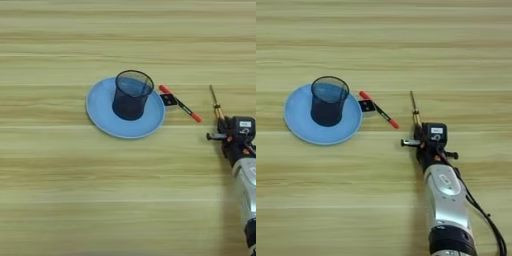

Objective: Move the objects on the table

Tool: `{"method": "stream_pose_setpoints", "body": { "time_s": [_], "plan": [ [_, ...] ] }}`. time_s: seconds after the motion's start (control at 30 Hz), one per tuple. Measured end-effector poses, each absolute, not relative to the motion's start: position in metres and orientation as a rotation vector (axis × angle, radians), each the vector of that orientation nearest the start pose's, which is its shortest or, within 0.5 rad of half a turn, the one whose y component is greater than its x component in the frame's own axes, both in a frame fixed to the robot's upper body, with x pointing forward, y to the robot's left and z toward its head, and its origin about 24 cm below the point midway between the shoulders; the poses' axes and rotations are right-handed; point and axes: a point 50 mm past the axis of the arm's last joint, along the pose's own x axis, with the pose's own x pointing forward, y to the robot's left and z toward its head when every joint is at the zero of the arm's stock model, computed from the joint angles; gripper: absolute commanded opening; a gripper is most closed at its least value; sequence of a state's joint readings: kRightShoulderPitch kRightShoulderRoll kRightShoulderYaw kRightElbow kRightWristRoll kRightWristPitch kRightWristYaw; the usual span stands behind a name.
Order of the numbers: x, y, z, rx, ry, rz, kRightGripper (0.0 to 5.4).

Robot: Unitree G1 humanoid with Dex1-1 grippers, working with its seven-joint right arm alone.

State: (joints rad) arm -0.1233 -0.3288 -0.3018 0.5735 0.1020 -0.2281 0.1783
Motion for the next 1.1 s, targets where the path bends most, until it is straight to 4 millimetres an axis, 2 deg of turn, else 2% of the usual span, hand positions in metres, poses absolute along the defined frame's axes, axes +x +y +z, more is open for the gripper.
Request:
{"method": "stream_pose_setpoints", "body": {
  "time_s": [0.13, 0.27, 0.33, 0.43, 0.47, 0.63, 0.83, 0.93, 0.97, 1.1],
  "plan": [
    [0.243, -0.302, 0.001, -0.158, 0.17, -0.221, 0.46],
    [0.243, -0.303, 0.001, -0.158, 0.171, -0.225, 0.46],
    [0.243, -0.303, 0.001, -0.158, 0.171, -0.225, 1.03],
    [0.243, -0.303, 0.001, -0.157, 0.174, -0.226, 1.5],
    [0.243, -0.303, 0.001, -0.157, 0.174, -0.225, 1.5],
    [0.244, -0.301, 0.002, -0.162, 0.167, -0.22, 2.17],
    [0.234, -0.299, 0.006, -0.206, 0.171, -0.222, 2.96],
    [0.233, -0.298, 0.011, -0.219, 0.155, -0.216, 3.41],
    [0.234, -0.295, 0.019, -0.227, 0.127, -0.208, 3.5],
    [0.232, -0.292, 0.03, -0.254, 0.09, -0.202, 3.92]
  ]
}}
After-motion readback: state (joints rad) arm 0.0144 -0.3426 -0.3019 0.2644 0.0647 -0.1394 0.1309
